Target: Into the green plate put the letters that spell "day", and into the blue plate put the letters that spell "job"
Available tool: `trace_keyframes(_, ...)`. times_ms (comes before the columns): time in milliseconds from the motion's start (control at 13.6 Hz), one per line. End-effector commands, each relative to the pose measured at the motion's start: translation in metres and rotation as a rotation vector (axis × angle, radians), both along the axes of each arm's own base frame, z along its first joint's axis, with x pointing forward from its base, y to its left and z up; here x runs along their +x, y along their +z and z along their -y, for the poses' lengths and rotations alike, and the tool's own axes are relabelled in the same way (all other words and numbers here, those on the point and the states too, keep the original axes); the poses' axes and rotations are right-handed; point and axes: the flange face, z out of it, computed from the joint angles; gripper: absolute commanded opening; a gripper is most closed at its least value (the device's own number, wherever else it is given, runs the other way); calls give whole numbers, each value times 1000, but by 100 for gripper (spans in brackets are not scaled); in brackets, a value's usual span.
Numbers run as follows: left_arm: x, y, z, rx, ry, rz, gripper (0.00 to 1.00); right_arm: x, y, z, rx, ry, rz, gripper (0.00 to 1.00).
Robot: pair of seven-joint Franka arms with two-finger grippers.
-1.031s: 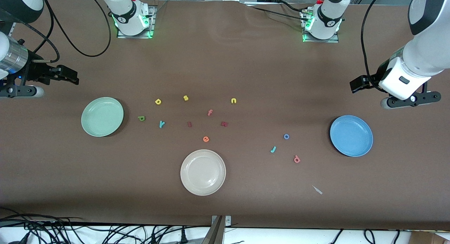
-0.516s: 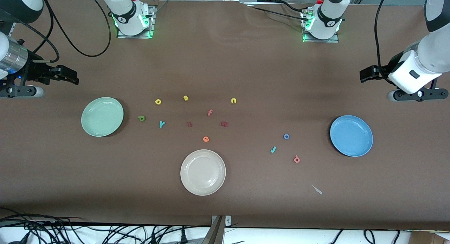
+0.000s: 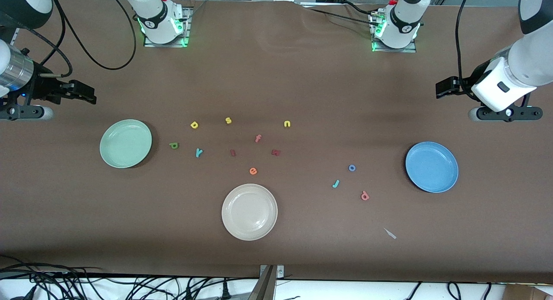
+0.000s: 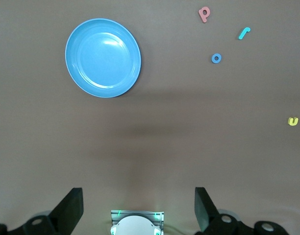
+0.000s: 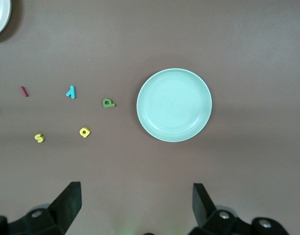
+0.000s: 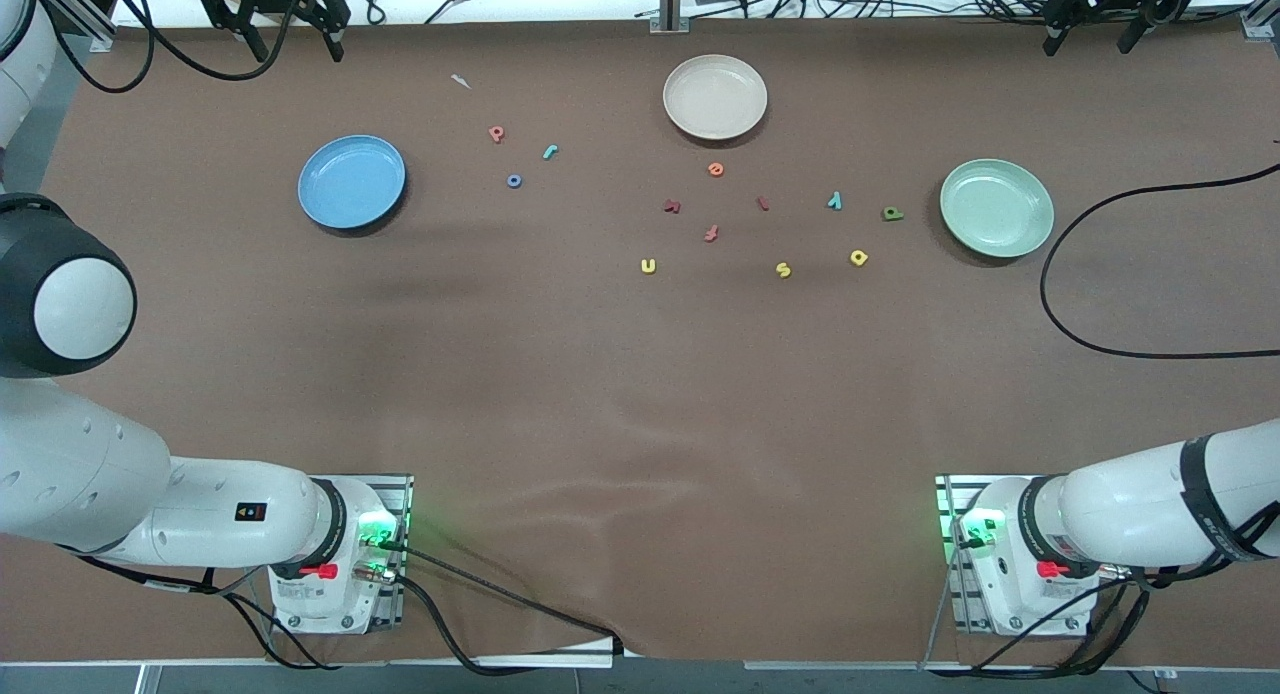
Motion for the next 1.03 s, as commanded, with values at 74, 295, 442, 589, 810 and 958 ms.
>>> trace_keyframes(74,-3,8,0,-11,-17,4,100,-1,3,4,3,3,-9,100)
trace_keyframes(295,-4,8,3,-8,-22,3,100,-1,3,4,3,5,-10,100)
trace_keyframes(442,-3,8,0,-7,-17,3,100,-1,3,4,3,3,-10,100)
trace_keyframes(589,-3,8,1,-6,-19,3,100,-1,2,4,3,3,-12,100)
trace_keyframes(810,2,12,2,-11,-20,56,100,-1,2,4,3,3,-12,100)
trace_keyframes(958,3,14,3,-13,-23,69,100,-1,2,4,2,2,-12,100)
